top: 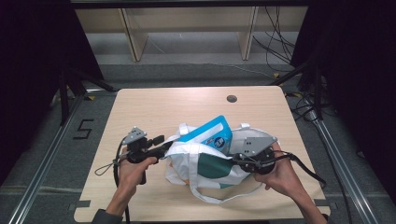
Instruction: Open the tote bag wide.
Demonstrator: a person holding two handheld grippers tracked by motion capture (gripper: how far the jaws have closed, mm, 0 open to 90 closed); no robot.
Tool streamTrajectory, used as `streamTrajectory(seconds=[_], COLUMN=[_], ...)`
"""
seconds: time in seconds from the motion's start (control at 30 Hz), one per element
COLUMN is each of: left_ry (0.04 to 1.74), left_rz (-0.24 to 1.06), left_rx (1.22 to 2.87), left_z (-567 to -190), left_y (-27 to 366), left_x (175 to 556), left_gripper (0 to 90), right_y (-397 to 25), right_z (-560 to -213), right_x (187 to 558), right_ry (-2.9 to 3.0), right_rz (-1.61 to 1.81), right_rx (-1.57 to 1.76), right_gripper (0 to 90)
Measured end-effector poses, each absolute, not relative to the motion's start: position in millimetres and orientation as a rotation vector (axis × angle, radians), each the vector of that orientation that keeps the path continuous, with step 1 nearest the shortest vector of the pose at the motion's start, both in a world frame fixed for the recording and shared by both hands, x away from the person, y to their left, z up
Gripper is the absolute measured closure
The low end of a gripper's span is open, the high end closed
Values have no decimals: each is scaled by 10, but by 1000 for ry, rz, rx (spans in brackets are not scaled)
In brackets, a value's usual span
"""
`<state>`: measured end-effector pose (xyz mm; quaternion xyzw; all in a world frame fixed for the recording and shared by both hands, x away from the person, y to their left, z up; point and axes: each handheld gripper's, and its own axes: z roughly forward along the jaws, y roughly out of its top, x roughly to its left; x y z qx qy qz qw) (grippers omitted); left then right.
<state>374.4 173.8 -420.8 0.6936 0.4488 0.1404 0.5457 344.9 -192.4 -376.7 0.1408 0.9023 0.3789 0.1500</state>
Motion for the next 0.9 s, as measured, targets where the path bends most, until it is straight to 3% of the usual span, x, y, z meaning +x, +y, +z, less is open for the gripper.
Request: streamTrajectory(seconds=[0.1, 0.23, 0.4, 0.5, 0.57, 0.63, 0.73, 0.83, 0.9], left_ry=[1055, 1017, 1014, 996, 955, 920, 960, 935, 923], left_rz=[341, 454, 418, 359, 410, 446, 360, 281, 243], left_rx=[1621, 1652, 1638, 1595, 1598, 1662, 1746, 1775, 1749], left_z=[-4065, -3785, -3566, -3481, -3476, -3569, -3903, -4205, -4372], left_y=[1822, 1784, 1760, 1815, 1889, 1915, 1870, 1800, 1725], left_x=[3713, 3657, 3666, 3506, 3322, 3179, 2930, 2860, 2888], left_gripper=[430, 385, 318, 293, 289, 347, 416, 619, 675], right_y=[-1945, -1931, -1944, -1948, -1944, -1945, -1953, -1953, -1950], right_z=[-3752, -3752, -3732, -3732, -3736, -3727, -3709, -3694, -3685], right_x=[3496, 3538, 3531, 3543, 3553, 3540, 3538, 3538, 3532], right_ry=[2575, 2570, 2551, 2547, 2538, 2540, 2524, 2522, 2519], right_rz=[1105, 1114, 1107, 1108, 1099, 1113, 1112, 1110, 1113], right_rx=[429, 444, 456, 449, 443, 448, 459, 454, 471], right_gripper=[870, 871, 871, 871, 871, 871, 871, 871, 871])
